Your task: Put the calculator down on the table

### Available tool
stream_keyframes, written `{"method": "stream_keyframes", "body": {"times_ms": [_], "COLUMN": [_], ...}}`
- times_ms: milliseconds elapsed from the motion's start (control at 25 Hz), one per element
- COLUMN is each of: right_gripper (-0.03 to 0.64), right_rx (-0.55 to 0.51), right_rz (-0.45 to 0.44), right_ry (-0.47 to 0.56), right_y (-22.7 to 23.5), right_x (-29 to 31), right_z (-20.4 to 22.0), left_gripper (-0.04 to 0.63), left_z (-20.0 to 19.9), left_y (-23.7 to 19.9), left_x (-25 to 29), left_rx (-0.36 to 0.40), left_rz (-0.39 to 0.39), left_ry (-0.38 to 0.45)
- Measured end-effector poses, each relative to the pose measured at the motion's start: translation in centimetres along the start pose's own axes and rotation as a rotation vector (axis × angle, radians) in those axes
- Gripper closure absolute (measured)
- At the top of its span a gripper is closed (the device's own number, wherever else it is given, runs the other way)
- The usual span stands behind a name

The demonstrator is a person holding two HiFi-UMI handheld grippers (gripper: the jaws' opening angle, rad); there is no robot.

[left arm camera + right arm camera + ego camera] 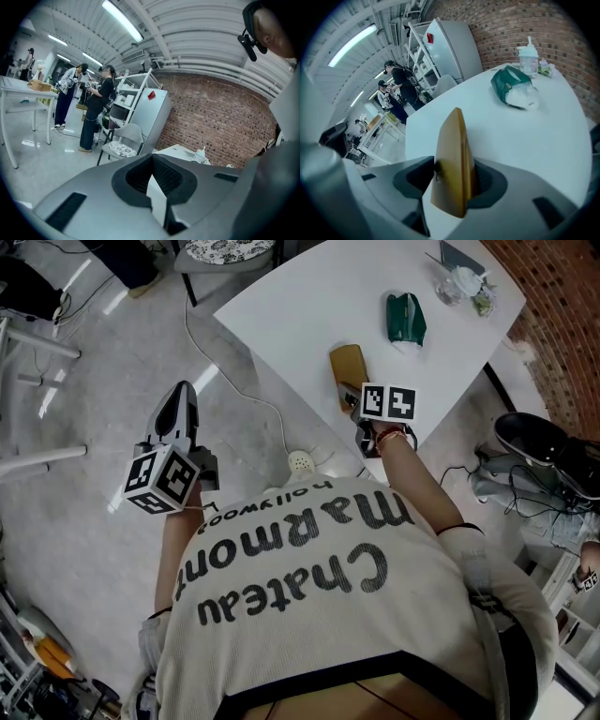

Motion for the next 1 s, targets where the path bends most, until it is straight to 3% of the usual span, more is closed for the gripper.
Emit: {"method": "stream_keyframes", "body": {"times_ms": [1000], "right_gripper": [0.322], "right_rx": [-0.157], "right_rz": [0.148], "right_ry": [0.052], "right_y": [0.50], "right_x": [0.58], "right_z": [-0.28], "left_gripper": [0.594], "left_z": [0.24], "left_y": [-0.87], "left_x": [-0.74], "left_rx": [0.001], "left_rz": [-0.033], "left_ry": [0.002]}}
Point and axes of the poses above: the fingertips, and each gripper's own axes: x forward along the fingers, y to its right, z out of its underside, the point moved 1 cm from there along -x, backward along the fingers, and after that the axes turned 15 degrees about x, right-handed, at the moved point
